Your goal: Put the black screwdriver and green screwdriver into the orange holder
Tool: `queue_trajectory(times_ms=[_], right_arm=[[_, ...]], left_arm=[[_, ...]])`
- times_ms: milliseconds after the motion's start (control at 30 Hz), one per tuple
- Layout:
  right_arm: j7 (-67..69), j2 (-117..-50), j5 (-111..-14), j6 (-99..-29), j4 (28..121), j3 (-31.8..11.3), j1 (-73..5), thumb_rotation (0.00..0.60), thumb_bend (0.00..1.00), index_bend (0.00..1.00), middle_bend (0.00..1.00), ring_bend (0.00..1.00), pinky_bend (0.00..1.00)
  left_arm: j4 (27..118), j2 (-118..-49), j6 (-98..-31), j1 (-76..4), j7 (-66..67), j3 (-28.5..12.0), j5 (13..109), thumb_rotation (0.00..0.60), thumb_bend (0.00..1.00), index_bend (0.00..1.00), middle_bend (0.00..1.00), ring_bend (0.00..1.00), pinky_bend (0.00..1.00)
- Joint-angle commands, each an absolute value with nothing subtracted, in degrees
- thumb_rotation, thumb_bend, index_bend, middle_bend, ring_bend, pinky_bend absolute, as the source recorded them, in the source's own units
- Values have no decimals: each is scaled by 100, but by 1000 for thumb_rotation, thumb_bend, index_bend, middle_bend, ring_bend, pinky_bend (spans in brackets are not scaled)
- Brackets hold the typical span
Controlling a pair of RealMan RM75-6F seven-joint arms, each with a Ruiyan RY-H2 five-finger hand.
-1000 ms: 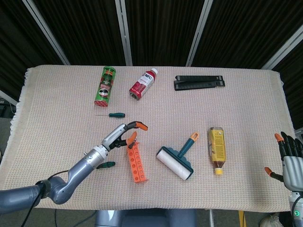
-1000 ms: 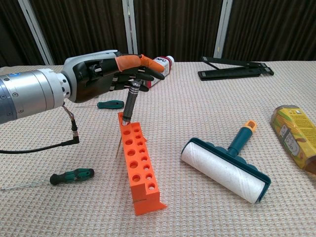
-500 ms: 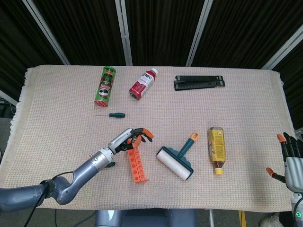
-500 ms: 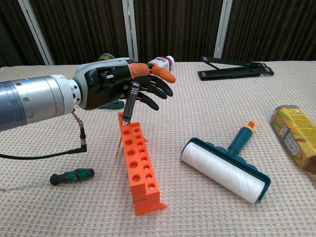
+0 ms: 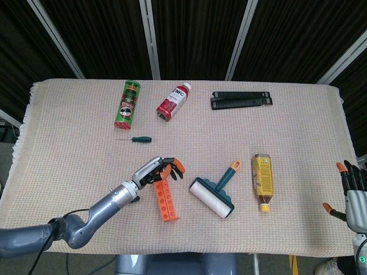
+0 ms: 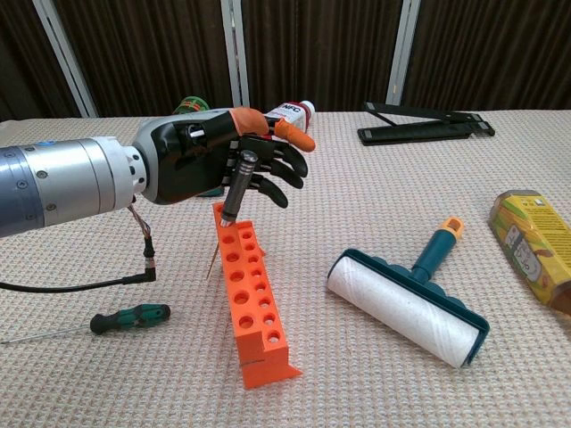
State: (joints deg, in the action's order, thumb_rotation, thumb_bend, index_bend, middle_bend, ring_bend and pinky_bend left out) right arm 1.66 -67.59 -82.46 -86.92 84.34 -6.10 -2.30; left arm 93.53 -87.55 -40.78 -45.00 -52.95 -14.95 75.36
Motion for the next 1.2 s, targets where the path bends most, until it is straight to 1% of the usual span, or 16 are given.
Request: queue_trajectory(times_ms=[33, 233, 867, 1200], right_arm=[[169, -6766, -8246, -8690, 8430, -610, -231, 600, 0, 13, 0, 0, 0], [153, -6767, -8252, -8691, 8439, -612, -234, 600, 0, 13, 0, 0, 0], [65, -6768, -8267, -8698, 8511, -610, -237, 600, 0, 13, 0, 0, 0], [31, -6776, -8278, -8703, 8534, -611, -242, 600, 0, 13, 0, 0, 0]], left_arm=[[9347, -8698, -4065, -4478, -5471, -1496, 7642, 302, 778, 438, 484, 366, 426], [9331, -8669, -4140, -4431, -5715, -1498, 7706, 300, 798, 457, 512, 394, 467], [9296, -8520, -4307, -4355, -6209, -1298, 8037, 298, 837, 542, 626, 497, 536], [9283, -8457, -4444, -4332, -6353, -1244, 8097, 300, 838, 551, 636, 509, 543]])
